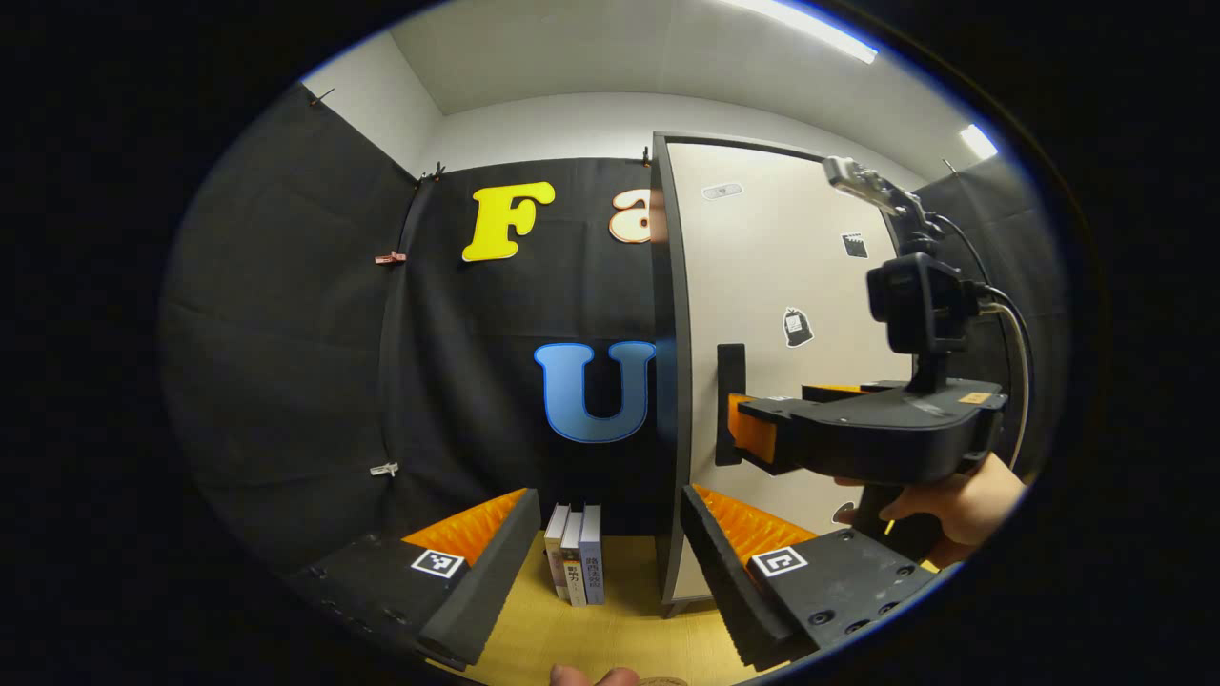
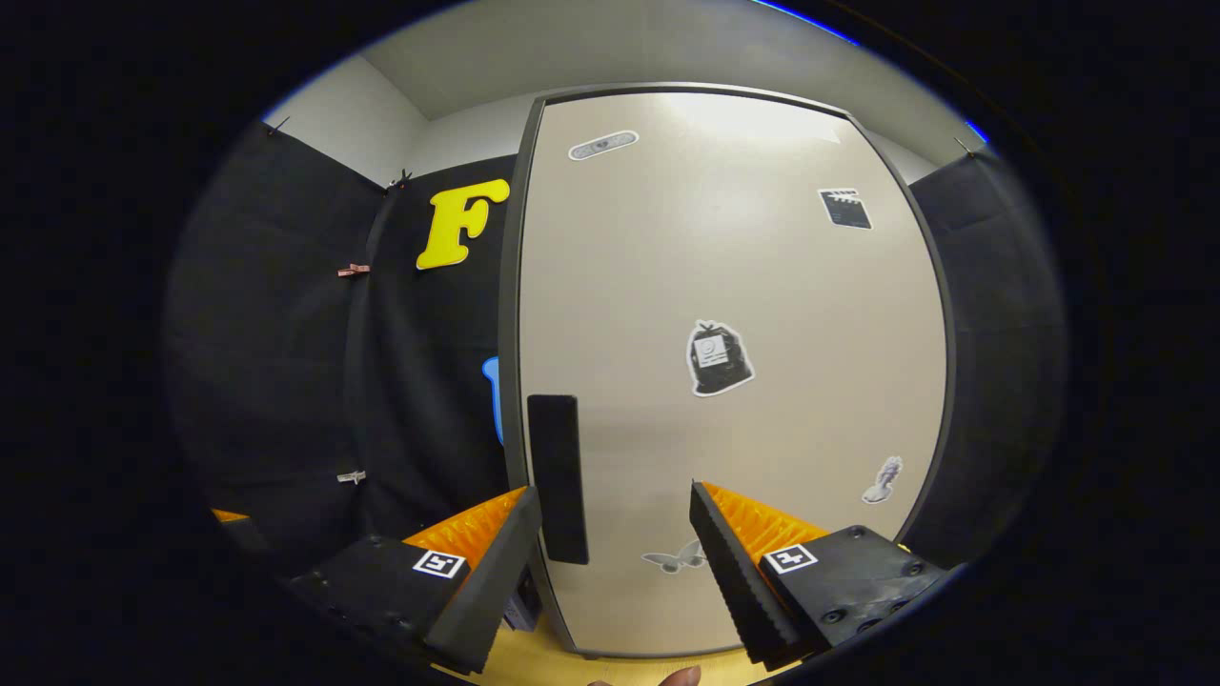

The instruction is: Open the cabinet door with the right hand, grasp the bottle in the cabinet with the left hand and place it on the coaster, then close the cabinet door with the right hand.

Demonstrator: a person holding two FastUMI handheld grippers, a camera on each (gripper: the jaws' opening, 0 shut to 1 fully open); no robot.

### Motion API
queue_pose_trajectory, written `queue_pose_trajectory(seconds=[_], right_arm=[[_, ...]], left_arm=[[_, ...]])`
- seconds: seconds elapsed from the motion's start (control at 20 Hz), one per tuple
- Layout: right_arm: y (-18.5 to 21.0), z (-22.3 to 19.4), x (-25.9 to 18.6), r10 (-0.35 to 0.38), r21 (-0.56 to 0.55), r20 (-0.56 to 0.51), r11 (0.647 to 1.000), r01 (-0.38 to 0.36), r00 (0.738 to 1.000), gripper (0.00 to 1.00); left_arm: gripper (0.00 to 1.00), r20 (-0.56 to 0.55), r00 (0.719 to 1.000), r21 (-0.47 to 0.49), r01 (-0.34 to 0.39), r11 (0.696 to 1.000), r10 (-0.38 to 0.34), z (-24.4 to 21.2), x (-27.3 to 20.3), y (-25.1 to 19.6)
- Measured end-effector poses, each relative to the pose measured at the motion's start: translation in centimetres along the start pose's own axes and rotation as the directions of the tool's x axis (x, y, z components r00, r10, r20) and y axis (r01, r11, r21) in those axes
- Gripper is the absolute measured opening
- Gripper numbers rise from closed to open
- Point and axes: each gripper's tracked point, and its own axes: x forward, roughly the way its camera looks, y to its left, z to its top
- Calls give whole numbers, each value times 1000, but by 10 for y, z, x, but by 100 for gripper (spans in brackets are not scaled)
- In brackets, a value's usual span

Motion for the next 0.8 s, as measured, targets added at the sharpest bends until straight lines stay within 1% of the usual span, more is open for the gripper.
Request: queue_pose_trajectory(seconds=[0.1, 0.15, 0.2, 0.25, 0.3, 0.35, 0.4, 0.45, 0.5, 0.55, 0.6, 0.7, 0.8], right_arm=[[9, -5, 14, -5, 4, -9, 1000, 5, 1000, 97], [7, -9, 21, -28, 6, -16, 1000, 29, 999, 96], [7, -10, 26, -47, 9, -20, 999, 47, 999, 93], [7, -10, 32, -62, 16, -13, 998, 62, 998, 84], [6, -10, 35, -80, 22, -14, 997, 80, 997, 79], [7, -12, 42, -86, 34, -18, 996, 86, 996, 76], [8, -13, 42, -96, 53, -28, 994, 97, 995, 76], [13, -9, 44, -93, 61, -22, 994, 94, 995, 66], [22, -12, 45, -75, 62, -26, 995, 76, 997, 63], [20, -10, 42, -96, 30, -14, 995, 96, 995, 42], [18, -13, 47, -101, 0, -14, 995, 101, 995, 36], [22, -13, 44, -60, 13, -25, 998, 60, 998, 25], [25, -11, 35, -5, 20, -36, 1000, 6, 999, 20]], left_arm=[[94, -4, 1000, -4, -9, 1000, 9, -4, 1, 7], [94, -6, 1000, -5, -13, 1000, 13, -6, 2, 10], [94, -8, 1000, -6, -14, 1000, 14, -7, 4, 12], [94, -10, 1000, -7, -14, 1000, 14, -9, 5, 13], [94, -12, 1000, -7, -13, 1000, 13, -10, 6, 14], [94, -11, 1000, -5, -12, 1000, 12, -9, 6, 15], [94, -12, 1000, -3, -15, 1000, 15, -10, 7, 16], [94, -11, 1000, -1, -17, 1000, 17, -9, 7, 17], [94, -13, 1000, 0, -19, 1000, 19, -9, 7, 18], [94, -15, 1000, 3, -22, 1000, 22, -10, 8, 21], [94, -16, 1000, 9, -27, 1000, 27, -10, 9, 23], [94, -17, 999, 17, -38, 999, 38, -10, 11, 28], [94, -34, 998, 13, -50, 999, 50, -13, 15, 33]])
